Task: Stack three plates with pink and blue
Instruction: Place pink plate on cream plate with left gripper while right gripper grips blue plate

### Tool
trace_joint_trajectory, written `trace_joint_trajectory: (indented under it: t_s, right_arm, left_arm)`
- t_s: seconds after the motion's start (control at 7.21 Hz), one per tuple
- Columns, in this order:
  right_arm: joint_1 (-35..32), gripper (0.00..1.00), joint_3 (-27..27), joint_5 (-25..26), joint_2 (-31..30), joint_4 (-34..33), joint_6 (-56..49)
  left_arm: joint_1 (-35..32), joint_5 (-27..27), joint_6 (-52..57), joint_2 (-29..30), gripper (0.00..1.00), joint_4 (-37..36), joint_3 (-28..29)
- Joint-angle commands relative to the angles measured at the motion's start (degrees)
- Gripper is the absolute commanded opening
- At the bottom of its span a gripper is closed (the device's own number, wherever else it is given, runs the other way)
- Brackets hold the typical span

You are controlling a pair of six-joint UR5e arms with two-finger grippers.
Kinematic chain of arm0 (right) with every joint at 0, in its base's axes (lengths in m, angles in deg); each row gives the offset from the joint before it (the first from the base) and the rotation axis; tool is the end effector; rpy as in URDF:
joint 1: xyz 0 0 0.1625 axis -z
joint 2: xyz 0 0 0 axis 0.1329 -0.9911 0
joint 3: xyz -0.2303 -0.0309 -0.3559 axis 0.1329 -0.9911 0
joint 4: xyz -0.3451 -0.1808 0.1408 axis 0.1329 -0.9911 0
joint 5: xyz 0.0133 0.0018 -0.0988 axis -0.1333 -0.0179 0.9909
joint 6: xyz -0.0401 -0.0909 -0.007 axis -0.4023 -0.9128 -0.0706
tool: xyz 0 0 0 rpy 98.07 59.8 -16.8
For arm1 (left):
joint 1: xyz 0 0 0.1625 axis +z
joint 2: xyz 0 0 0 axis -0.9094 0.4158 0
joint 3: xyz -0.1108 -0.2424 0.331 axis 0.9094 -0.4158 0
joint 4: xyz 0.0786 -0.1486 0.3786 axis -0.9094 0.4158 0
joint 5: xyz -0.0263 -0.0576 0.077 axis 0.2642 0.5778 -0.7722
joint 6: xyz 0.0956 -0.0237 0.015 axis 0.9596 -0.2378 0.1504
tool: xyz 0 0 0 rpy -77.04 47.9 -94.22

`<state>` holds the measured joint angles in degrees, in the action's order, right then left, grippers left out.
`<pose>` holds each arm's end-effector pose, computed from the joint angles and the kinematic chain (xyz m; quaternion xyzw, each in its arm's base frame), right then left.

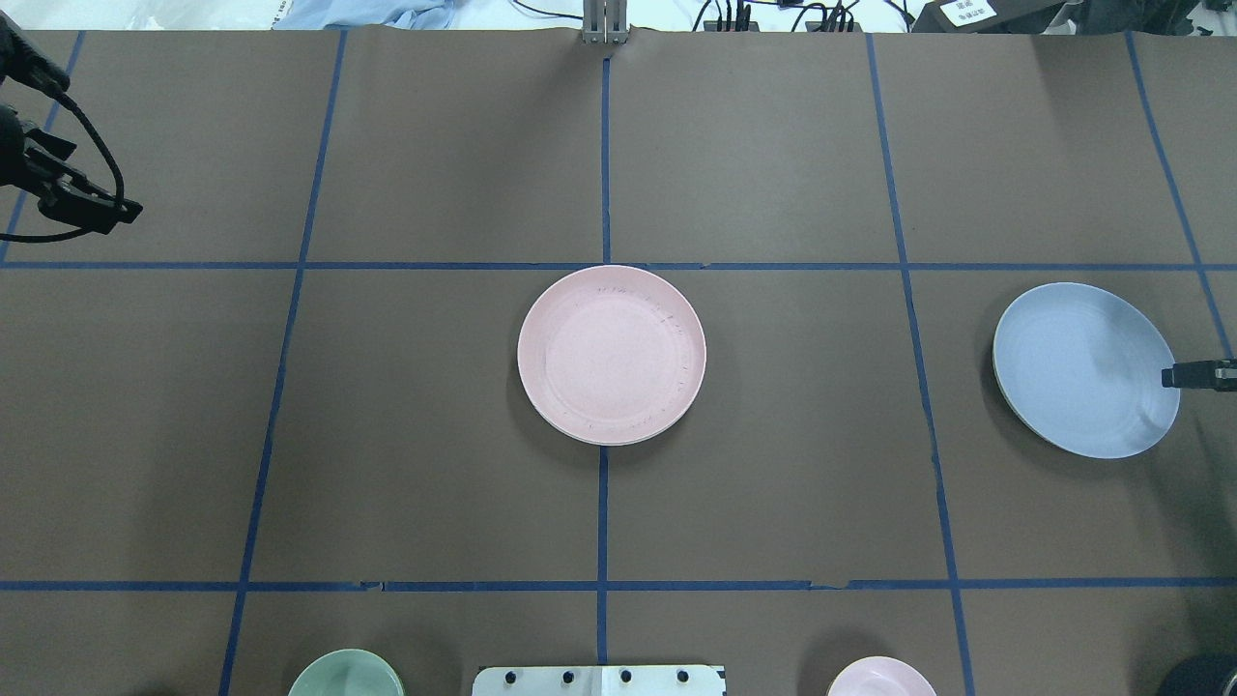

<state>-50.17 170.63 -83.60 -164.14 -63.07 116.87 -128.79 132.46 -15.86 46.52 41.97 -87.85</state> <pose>-0.1297 -0.3765 0.6691 0.1231 -0.3799 0.0673 0.9143 0.1617 -0.5129 0.3790 0.3062 0.3266 0.2575 0.8563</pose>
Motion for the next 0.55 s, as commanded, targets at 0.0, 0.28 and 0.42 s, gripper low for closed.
trace_joint_trajectory:
  t_s: [0.0, 0.28, 0.42]
  right_arm:
    - [1.47, 0.51, -1.06, 0.30, 0.75, 1.08, 0.30]
    - [1.82, 0.43, -2.54, 0.30, 1.63, 1.16, 0.39]
    - [1.82, 0.26, -2.81, 0.30, 1.63, 1.25, 0.39]
  left_arm:
    - [0.00, -0.02, -0.03, -0.03, 1.00, 0.00, 0.10]
    - [0.00, -0.11, -0.03, -0.03, 1.00, 0.00, 0.10]
    - [0.00, -0.11, -0.03, 0.06, 1.00, 0.00, 0.10]
